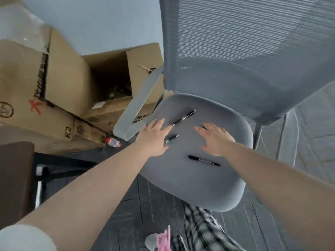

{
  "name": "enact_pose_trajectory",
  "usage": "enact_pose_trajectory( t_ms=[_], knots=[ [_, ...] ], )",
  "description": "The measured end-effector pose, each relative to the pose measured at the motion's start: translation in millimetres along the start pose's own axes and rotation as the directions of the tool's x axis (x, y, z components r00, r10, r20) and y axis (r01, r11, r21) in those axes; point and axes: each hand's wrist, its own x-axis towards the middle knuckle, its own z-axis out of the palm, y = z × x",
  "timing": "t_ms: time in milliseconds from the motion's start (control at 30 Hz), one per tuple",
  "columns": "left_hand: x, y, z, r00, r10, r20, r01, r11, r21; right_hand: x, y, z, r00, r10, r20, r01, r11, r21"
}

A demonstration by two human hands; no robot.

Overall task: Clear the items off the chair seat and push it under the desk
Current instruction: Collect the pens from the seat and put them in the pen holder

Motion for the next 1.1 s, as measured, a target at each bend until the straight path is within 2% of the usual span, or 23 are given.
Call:
enact_pose_trajectory(
  t_ms=[267, 400, 700, 800, 900, 1000, 1100],
  knots=[
    [72, 13, 61, 0.987, -0.05, 0.153, 0.044, 0.998, 0.042, 26, 40, 85, 0.982, 0.06, 0.178, -0.086, 0.986, 0.14],
    [93, 12, 91, 0.98, -0.134, 0.15, 0.131, 0.991, 0.031, 44, 41, 113, 0.977, 0.05, 0.207, -0.086, 0.981, 0.171],
    [122, 24, 131, 0.967, -0.24, 0.091, 0.237, 0.971, 0.041, 72, 44, 144, 0.992, 0.069, 0.101, -0.085, 0.982, 0.17],
    [130, 29, 135, 0.97, -0.226, 0.084, 0.227, 0.974, 0.006, 78, 45, 144, 0.991, 0.035, 0.132, -0.056, 0.986, 0.158],
    [136, 34, 132, 0.982, -0.187, 0.037, 0.19, 0.978, -0.081, 79, 48, 138, 0.991, 0.04, 0.129, -0.069, 0.972, 0.223],
    [144, 44, 122, 0.989, -0.147, -0.032, 0.14, 0.977, -0.163, 80, 55, 127, 0.993, 0.103, 0.059, -0.117, 0.938, 0.327],
    [157, 54, 105, 0.983, -0.154, -0.098, 0.132, 0.971, -0.2, 85, 67, 115, 0.985, 0.169, -0.03, -0.147, 0.921, 0.36]
  ],
)
